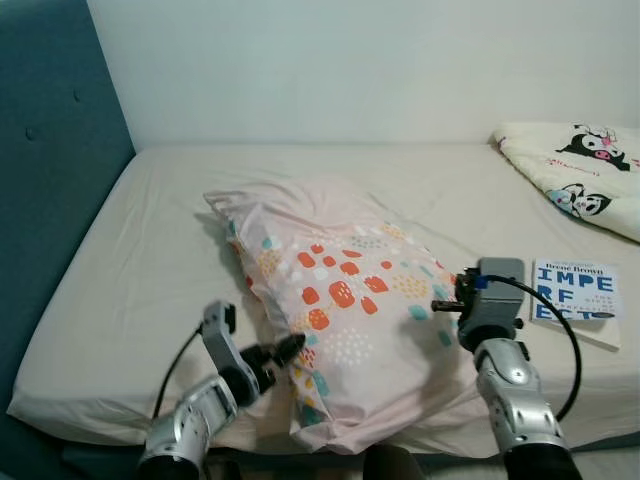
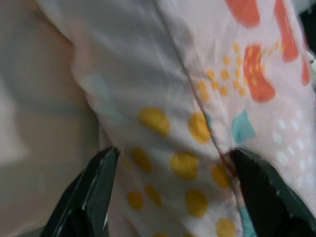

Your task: Clean up the room

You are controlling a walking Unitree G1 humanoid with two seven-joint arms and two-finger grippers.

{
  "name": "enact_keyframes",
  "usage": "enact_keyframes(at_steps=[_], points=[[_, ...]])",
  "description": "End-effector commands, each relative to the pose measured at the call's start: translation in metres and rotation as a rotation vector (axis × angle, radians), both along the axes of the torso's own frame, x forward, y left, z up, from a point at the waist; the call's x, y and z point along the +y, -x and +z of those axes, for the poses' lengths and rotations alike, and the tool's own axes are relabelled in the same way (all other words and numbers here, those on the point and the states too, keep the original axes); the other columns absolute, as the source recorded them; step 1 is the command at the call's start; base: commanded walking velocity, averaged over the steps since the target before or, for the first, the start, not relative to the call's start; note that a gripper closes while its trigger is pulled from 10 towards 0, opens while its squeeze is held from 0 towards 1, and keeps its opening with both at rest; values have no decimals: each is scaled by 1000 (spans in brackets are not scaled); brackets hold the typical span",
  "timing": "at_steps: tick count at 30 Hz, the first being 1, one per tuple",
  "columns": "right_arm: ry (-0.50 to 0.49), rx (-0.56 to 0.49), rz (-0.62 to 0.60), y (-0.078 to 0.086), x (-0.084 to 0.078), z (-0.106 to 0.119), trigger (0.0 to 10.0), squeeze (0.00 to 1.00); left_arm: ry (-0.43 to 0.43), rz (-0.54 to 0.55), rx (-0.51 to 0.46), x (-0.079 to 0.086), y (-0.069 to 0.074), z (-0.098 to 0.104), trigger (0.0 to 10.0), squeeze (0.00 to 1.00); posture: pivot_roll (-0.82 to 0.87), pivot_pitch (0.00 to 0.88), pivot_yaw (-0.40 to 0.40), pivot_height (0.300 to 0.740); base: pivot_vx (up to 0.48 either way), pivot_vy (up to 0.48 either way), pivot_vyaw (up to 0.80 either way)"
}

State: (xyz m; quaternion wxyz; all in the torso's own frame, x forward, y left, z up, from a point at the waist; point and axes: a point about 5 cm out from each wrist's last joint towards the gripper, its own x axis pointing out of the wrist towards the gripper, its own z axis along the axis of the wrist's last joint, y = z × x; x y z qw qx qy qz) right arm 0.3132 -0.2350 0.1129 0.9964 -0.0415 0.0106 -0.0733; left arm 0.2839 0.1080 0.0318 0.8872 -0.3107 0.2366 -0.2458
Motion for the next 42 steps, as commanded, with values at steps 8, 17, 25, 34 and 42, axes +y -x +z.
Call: enact_keyframes(at_steps=[8,17,25,34,42], points=[[-28,25,-37,10,-9,-2,10000,0,361,25,90,-29,-4,2,10000,1000,-71,69,-19,584,0,0,0],[-35,54,-36,17,-4,-10,10000,0,535,-25,84,-52,-10,17,10000,1000,-79,82,0,584,0,0,0],[-34,80,-37,22,-1,-17,10000,0,487,-195,44,-84,-5,26,10000,1000,-88,85,11,584,0,0,0],[-32,97,-34,23,2,-19,10000,0,298,-471,-49,-118,10,31,10000,294,-93,75,11,584,0,0,0],[-24,104,-19,20,5,-19,10000,0,78,-364,9,-126,0,21,10000,0,-92,70,1,584,0,0,0]])
